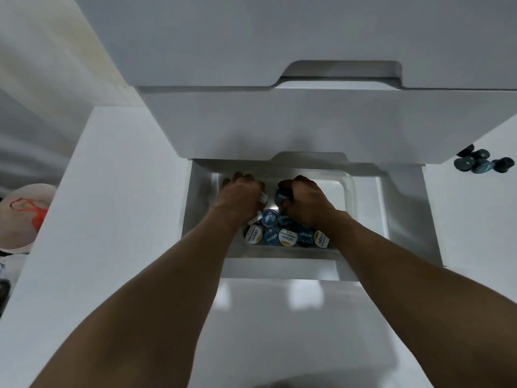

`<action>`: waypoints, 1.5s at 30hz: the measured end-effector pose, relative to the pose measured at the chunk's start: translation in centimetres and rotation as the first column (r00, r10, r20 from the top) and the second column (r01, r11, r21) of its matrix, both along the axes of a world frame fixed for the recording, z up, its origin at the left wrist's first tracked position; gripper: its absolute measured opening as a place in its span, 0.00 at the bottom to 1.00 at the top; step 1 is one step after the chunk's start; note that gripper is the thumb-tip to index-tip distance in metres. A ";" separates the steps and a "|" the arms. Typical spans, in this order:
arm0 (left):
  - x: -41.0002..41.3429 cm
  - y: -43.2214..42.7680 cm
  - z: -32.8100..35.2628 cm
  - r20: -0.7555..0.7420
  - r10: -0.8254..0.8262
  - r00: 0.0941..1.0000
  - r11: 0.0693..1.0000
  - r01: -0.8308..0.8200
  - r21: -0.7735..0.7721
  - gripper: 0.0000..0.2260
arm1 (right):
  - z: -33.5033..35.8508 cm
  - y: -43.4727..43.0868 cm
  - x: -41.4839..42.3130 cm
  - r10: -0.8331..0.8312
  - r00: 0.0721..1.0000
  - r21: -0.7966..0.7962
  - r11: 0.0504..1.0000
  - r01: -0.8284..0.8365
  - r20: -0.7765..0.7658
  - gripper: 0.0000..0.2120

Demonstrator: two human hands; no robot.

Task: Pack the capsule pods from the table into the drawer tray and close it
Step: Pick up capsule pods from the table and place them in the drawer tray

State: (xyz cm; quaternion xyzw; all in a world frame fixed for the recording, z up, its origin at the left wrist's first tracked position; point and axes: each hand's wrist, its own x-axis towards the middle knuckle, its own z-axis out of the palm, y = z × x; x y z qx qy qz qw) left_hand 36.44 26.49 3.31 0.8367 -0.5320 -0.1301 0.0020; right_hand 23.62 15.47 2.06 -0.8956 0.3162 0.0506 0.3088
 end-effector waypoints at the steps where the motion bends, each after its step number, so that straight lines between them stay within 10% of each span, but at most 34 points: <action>1: 0.0 0.0 0.0 -0.009 0.002 1.000 1.000 -0.002 0.004 0.17 | 0.0 0.0 -0.1 -0.005 1.000 0.005 1.000 0.005 0.002 0.23; 45: -1.5 1.8 2.5 -0.001 0.115 0.993 0.989 -0.115 -0.088 0.16 | 2.5 1.1 -1.7 0.022 0.999 -0.102 0.995 -0.018 0.034 0.21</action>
